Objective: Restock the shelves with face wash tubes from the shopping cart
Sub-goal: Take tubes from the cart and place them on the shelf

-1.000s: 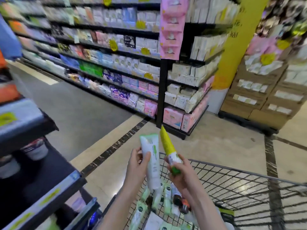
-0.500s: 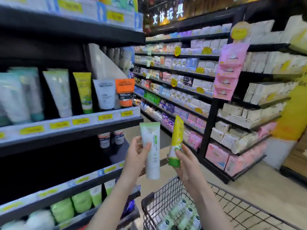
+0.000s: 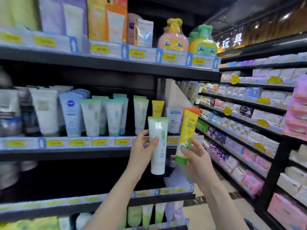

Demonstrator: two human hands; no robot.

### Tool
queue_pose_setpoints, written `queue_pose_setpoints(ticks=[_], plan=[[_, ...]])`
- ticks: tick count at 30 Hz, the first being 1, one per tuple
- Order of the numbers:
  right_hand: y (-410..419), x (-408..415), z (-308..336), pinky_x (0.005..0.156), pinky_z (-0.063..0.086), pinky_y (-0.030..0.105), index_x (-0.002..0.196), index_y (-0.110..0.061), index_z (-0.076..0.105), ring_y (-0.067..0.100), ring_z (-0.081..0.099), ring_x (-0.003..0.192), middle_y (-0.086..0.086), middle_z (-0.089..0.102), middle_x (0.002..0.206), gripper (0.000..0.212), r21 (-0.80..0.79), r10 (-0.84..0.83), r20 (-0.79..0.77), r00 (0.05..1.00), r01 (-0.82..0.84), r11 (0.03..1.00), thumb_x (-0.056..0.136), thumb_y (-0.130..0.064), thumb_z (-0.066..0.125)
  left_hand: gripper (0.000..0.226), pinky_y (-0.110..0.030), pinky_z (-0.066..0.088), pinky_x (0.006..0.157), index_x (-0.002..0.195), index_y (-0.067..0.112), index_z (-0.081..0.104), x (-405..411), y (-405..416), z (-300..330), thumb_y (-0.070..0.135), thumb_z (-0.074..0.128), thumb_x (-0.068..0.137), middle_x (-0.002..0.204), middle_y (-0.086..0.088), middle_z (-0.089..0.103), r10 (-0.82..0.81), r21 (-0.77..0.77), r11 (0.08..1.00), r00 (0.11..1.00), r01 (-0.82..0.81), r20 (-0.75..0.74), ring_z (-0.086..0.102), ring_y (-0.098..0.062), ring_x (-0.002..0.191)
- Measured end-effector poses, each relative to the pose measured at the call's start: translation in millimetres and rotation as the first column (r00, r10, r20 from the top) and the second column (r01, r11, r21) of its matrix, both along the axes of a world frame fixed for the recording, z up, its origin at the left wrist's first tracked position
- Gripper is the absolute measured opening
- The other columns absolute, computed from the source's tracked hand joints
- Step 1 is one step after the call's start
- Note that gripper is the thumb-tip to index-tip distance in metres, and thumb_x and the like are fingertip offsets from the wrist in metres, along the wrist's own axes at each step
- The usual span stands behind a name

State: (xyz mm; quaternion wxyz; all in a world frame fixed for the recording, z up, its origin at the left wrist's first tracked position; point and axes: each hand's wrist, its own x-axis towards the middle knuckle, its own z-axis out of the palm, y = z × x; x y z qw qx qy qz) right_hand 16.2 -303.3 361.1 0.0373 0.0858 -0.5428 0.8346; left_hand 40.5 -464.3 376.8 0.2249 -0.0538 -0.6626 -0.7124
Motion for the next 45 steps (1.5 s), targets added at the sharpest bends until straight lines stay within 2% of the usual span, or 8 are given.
queue_pose_setpoints(ticks=[12, 16, 24, 28, 32, 36, 40, 45], plan=[[-72, -53, 35, 0.087, 0.046, 0.038, 0.097, -0.035, 0.053, 0.021, 0.055, 0.112, -0.001, 0.06, 0.111, 0.039, 0.127, 0.031, -0.106, 0.994, -0.017, 0.992, 0.08, -0.003, 0.069, 0.017, -0.024, 0.052, 0.076, 0.103, 0.024, 0.05, -44, -87, 46, 0.02, 0.06, 0.09, 0.106, -0.002, 0.067, 0.184, -0.12, 0.973, 0.977, -0.196, -0.107, 0.064, -0.012, 0.092], [-79, -69, 41, 0.094, 0.045, 0.048, 0.096, -0.03, 0.054, 0.028, 0.059, 0.105, -0.003, 0.062, 0.093, 0.04, 0.136, 0.001, -0.139, 0.99, 0.018, 0.991, 0.078, 0.002, 0.069, 0.015, -0.035, 0.053, 0.084, 0.09, 0.035, 0.049, -61, -91, 54, 0.024, 0.061, 0.089, 0.101, 0.002, 0.069, 0.224, -0.138, 0.961, 0.967, -0.24, -0.122, 0.065, -0.012, 0.092], [-82, -94, 51, 0.083, 0.05, 0.032, 0.115, -0.018, 0.047, 0.009, 0.062, 0.085, -0.002, 0.06, 0.095, 0.046, 0.231, 0.035, -0.188, 0.982, 0.01, 0.973, 0.079, 0.003, 0.067, 0.018, -0.028, 0.05, 0.079, 0.09, 0.033, 0.049, -85, -91, 51, 0.021, 0.062, 0.088, 0.088, 0.015, 0.061, 0.298, -0.215, 0.92, 0.941, -0.328, -0.161, 0.062, -0.008, 0.087], [-87, -105, 52, 0.066, 0.042, 0.017, 0.113, -0.019, 0.042, 0.004, 0.058, 0.084, 0.001, 0.058, 0.102, 0.049, 0.353, 0.046, -0.226, 0.973, 0.038, 0.935, 0.078, -0.001, 0.071, 0.018, -0.024, 0.047, 0.077, 0.101, 0.024, 0.048, -91, -94, 42, 0.021, 0.061, 0.089, 0.088, 0.014, 0.057, 0.346, -0.344, 0.859, 0.925, -0.38, -0.158, 0.058, -0.008, 0.084], [-91, -114, 48, 0.072, 0.046, 0.02, 0.11, -0.017, 0.042, 0.015, 0.062, 0.091, 0.006, 0.059, 0.109, 0.049, 0.434, 0.043, -0.262, 0.964, 0.078, 0.898, 0.075, -0.004, 0.074, 0.018, -0.028, 0.05, 0.081, 0.102, 0.018, 0.051, -92, -95, 34, 0.018, 0.063, 0.088, 0.09, 0.008, 0.059, 0.375, -0.42, 0.814, 0.915, -0.4, -0.146, 0.061, -0.012, 0.083], [-95, -120, 47, 0.08, 0.047, 0.026, 0.109, -0.017, 0.043, 0.018, 0.061, 0.096, 0.0, 0.06, 0.102, 0.05, 0.515, 0.028, -0.291, 0.956, 0.132, 0.847, 0.073, -0.008, 0.077, 0.022, -0.031, 0.052, 0.081, 0.106, 0.013, 0.053, -92, -94, 31, 0.019, 0.063, 0.087, 0.093, 0.005, 0.061, 0.397, -0.44, 0.796, 0.907, -0.417, -0.142, 0.064, -0.015, 0.085], [-96, -123, 47, 0.066, 0.044, 0.016, 0.104, -0.017, 0.044, 0.009, 0.058, 0.082, -0.008, 0.058, 0.088, 0.048, 0.598, 0.019, -0.311, 0.95, 0.18, 0.781, 0.072, -0.009, 0.078, 0.025, -0.027, 0.05, 0.08, 0.11, 0.008, 0.053, -92, -94, 30, 0.017, 0.062, 0.088, 0.094, 0.004, 0.059, 0.406, -0.427, 0.797, 0.902, -0.427, -0.146, 0.061, -0.012, 0.084], [-97, -128, 44, 0.08, 0.049, 0.032, 0.101, -0.016, 0.043, 0.015, 0.059, 0.084, -0.01, 0.056, 0.081, 0.048, 0.712, 0.003, -0.3, 0.954, 0.222, 0.666, 0.071, -0.015, 0.08, 0.028, -0.026, 0.049, 0.081, 0.114, 0.009, 0.052, -93, -94, 28, 0.017, 0.061, 0.089, 0.099, 0.004, 0.059, 0.4, -0.423, 0.8, 0.904, -0.425, -0.152, 0.06, -0.012, 0.087]])
